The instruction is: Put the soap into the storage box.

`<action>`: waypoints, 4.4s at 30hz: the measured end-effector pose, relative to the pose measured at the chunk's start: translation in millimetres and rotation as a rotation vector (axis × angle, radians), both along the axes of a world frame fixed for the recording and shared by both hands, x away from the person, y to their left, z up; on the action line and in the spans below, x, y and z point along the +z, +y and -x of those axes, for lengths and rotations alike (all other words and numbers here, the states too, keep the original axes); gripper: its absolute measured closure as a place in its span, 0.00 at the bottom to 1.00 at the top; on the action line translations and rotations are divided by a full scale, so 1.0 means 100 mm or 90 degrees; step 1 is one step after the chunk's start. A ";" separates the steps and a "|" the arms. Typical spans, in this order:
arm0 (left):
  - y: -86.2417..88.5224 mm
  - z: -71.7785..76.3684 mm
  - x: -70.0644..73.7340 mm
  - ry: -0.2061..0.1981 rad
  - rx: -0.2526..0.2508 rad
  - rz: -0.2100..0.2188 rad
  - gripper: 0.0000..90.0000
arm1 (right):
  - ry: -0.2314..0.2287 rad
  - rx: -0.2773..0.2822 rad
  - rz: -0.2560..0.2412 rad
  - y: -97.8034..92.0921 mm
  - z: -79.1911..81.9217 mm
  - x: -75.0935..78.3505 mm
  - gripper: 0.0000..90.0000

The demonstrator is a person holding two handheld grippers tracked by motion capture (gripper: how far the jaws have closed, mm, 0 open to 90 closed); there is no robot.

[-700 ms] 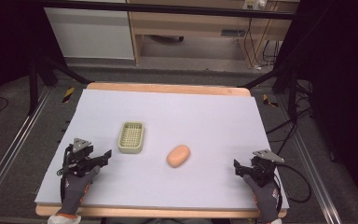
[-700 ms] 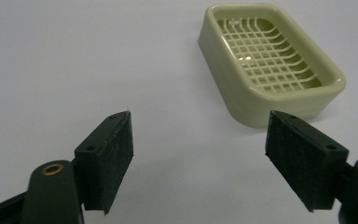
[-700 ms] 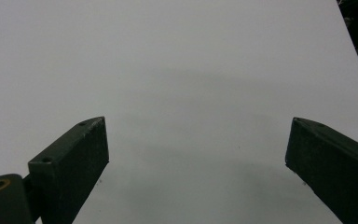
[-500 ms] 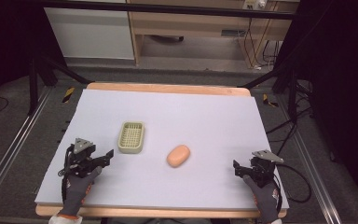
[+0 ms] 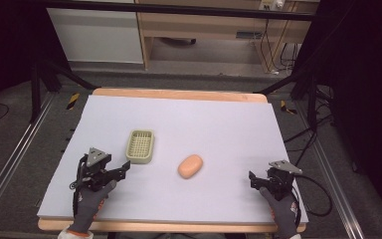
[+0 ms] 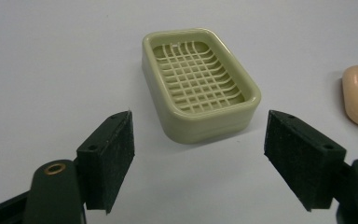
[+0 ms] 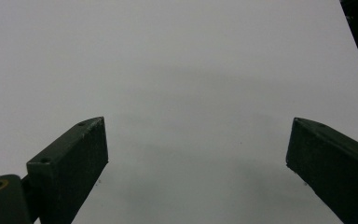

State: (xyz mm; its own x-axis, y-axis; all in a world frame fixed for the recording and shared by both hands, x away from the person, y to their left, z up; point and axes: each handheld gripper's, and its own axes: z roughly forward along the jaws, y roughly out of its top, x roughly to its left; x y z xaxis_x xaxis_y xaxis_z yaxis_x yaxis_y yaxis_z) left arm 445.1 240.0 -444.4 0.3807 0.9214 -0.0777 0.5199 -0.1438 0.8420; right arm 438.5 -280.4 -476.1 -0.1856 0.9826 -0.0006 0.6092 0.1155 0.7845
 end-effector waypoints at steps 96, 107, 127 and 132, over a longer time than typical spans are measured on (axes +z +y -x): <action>-1.24 -0.06 0.27 -0.026 -0.170 -0.037 0.25 | -0.009 -0.003 -0.006 0.00 0.05 0.04 0.06; -1.31 -0.17 0.30 -0.021 -0.175 -0.048 0.25 | -0.007 -0.003 -0.006 0.01 0.05 0.04 0.07; -1.55 -0.30 0.20 -0.003 -0.195 -0.068 0.24 | -0.005 -0.002 -0.008 0.01 0.05 0.04 0.07; -1.61 -0.33 0.19 0.000 -0.200 -0.070 0.25 | -0.004 -0.001 -0.006 0.01 0.04 0.04 0.07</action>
State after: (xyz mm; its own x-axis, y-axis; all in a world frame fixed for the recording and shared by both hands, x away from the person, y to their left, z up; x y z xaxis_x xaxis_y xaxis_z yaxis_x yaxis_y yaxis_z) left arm 478.2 78.6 -425.9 0.6474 0.7619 0.0162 0.4361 -0.3877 0.8121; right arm 434.0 -279.5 -472.6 -0.1845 0.9828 0.0074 0.6040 0.1075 0.7897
